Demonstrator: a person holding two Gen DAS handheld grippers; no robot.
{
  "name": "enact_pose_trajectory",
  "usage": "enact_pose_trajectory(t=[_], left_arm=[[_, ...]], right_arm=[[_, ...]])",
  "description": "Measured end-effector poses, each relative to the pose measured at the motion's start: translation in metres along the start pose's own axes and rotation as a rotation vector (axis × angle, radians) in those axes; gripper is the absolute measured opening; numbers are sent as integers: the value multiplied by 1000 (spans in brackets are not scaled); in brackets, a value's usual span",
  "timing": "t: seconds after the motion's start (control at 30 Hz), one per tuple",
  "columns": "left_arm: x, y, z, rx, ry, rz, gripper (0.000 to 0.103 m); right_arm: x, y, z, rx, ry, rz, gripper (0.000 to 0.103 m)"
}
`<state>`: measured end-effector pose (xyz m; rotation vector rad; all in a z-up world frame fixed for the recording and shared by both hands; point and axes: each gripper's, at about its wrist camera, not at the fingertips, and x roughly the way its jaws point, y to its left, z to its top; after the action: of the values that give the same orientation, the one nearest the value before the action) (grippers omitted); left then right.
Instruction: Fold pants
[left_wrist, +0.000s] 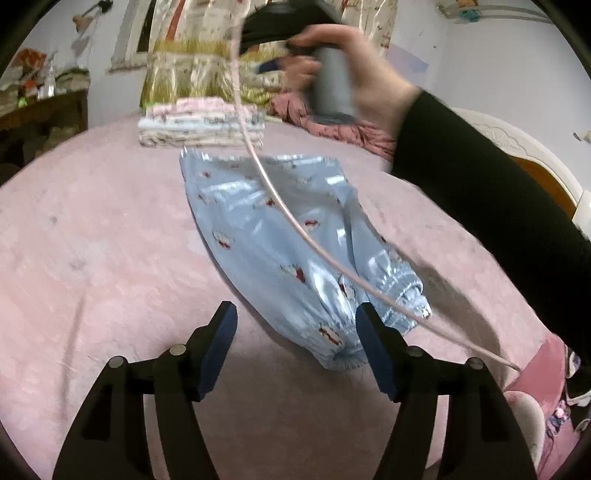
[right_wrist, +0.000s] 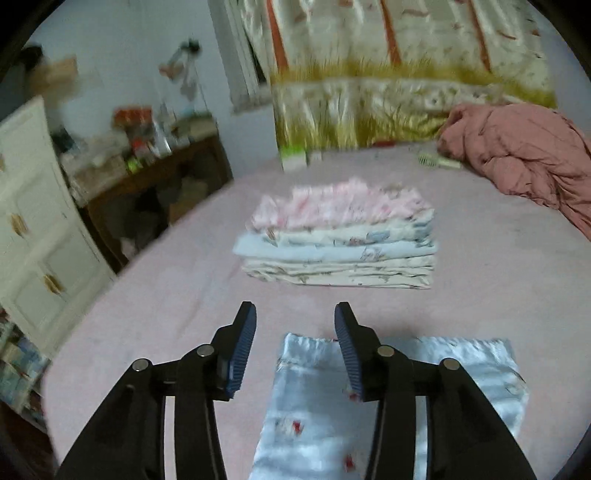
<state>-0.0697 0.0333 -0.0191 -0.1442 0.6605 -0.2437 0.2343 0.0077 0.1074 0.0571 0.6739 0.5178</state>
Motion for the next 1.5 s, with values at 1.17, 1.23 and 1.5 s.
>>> enact_pose_trajectory(t=[1.17, 1.23, 1.5], left_arm=[[8, 40, 0, -236, -35, -65, 43], [17, 44, -3, -276, 11, -120, 43], [36, 39, -12, -303, 95, -119, 43]], right_arm=[[-241, -79, -275, 264, -55, -219, 47], [-228, -86, -287, 314, -5, -184, 46], [-187, -110, -319, 523, 122, 40, 46]])
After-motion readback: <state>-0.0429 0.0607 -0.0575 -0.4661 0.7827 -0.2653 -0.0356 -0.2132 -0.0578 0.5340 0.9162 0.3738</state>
